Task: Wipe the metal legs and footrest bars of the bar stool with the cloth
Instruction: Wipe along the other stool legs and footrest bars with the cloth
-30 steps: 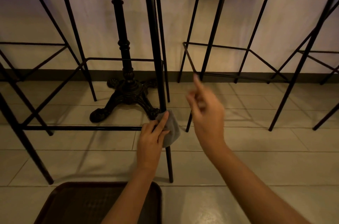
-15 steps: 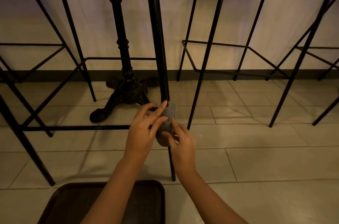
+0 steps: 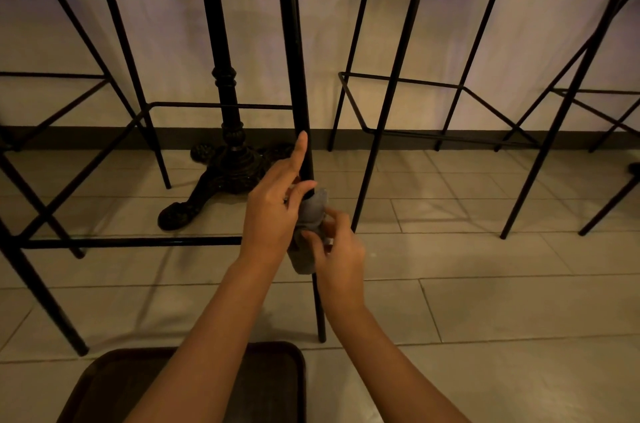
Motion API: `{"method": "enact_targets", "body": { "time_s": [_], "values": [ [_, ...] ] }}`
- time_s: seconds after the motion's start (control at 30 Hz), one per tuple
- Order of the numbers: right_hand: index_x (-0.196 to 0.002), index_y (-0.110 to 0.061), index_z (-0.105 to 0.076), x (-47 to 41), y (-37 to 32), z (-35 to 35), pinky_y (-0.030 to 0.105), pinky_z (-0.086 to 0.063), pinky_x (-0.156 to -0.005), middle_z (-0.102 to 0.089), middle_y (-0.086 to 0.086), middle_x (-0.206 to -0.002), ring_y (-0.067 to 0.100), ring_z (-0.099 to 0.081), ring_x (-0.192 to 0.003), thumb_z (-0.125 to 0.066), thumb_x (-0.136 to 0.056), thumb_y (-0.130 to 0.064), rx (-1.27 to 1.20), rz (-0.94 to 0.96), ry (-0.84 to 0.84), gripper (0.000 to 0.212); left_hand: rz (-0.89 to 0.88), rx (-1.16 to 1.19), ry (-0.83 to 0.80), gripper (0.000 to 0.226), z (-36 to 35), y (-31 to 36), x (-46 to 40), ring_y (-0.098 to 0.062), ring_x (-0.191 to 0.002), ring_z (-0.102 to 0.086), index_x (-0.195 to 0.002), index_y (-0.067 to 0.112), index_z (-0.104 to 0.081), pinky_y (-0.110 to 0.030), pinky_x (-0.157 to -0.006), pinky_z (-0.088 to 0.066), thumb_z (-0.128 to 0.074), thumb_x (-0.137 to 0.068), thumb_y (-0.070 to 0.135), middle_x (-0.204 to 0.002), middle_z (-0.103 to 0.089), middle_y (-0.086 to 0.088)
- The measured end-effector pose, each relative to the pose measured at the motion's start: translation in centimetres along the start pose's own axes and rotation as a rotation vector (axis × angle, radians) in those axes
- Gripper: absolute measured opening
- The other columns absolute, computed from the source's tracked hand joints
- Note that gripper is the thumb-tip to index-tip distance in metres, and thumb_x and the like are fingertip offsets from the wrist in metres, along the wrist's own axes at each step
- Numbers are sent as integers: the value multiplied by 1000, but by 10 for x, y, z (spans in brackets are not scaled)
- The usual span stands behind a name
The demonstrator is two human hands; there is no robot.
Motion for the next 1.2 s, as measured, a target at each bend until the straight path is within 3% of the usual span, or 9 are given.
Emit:
{"method": "enact_targets", "body": {
  "time_s": [0.1,0.2,0.3,0.4,0.5,0.67,0.93,1.07,1.2],
  "values": [
    [-115,-6,-57,2,1,-3,22,-52,-70,-64,8,-97,16,-62,-82,-67,-83,-14,70,92,28,34,-12,19,2,64,-5,-3,0,0,-77,-45,-139,21,-26,0,-83,-38,-58,-85,13,-80,-51,2],
    [-116,-5,-59,1,5,-8,16,-48,-69,-63,9,-92,15,-60,-79,-66,-84,-14,111,128,44,34,-27,55,-10,67,-6,-8,0,-10,-78,-51,-139,46,-12,-5,-83,-41,-48,-87,26,-85,-58,-8],
    [-118,-7,-59,1,8,-10,19,-50,-67,-62,8,-92,14,-59,-78,-61,-87,-19,108,119,82,34,-25,81,-16,66,-6,-11,1,-15,-82,-53,-135,56,-6,-6,-83,-41,-44,-86,32,-93,-60,-15],
    [-121,-12,-58,4,12,-13,15,-45,-64,-62,5,-90,12,-57,-75,-48,-88,-29,138,122,106,39,-22,90,-20,71,-6,-12,0,-18,-85,-52,-133,59,-5,-3,-82,-39,-49,-86,29,-98,-60,-19],
    [-121,-13,-60,5,15,-14,16,-44,-64,-61,3,-87,12,-56,-74,-45,-87,-31,147,124,123,41,-18,90,-34,86,-5,-11,0,-17,-79,-51,-130,63,-5,-6,-79,-42,-58,-86,13,-87,-58,-14],
    [-121,-13,-60,6,21,-14,27,-52,-61,-62,4,-85,15,-57,-72,-59,-85,-19,75,101,91,36,-20,101,-20,73,-6,-10,1,-13,-72,-48,-132,61,-6,-3,-75,-42,-50,-85,27,-76,-51,0],
    [-114,-12,-64,-1,19,-10,22,-51,-60,-63,4,-84,12,-58,-69,-66,-83,-9,73,124,97,31,6,100,3,71,-7,-9,3,-15,-76,-51,-132,60,-6,-7,-77,-43,-49,-85,28,-83,-59,-10],
    [-114,-12,-64,4,26,-13,29,-53,-58,-63,4,-83,15,-59,-69,-65,-83,-10,64,138,101,32,-7,96,-10,72,-8,-8,3,-1,-69,-47,-132,60,-7,-6,-75,-43,-51,-86,27,-77,-51,9],
    [-112,-13,-66,8,33,-12,34,-54,-58,-64,4,-82,16,-59,-70,-65,-82,-8,65,135,90,30,52,83,-17,73,-8,-7,3,-3,-70,-50,-135,46,-11,-5,-77,-44,-56,-85,19,-88,-60,-7]
  ]
}}
Point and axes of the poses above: each hand's wrist, its own x-axis away from the middle knuckle, its own z-axis out of the back of the hand, y = z × x, the point moved 1 cm from there along -x, towards the middle knuckle
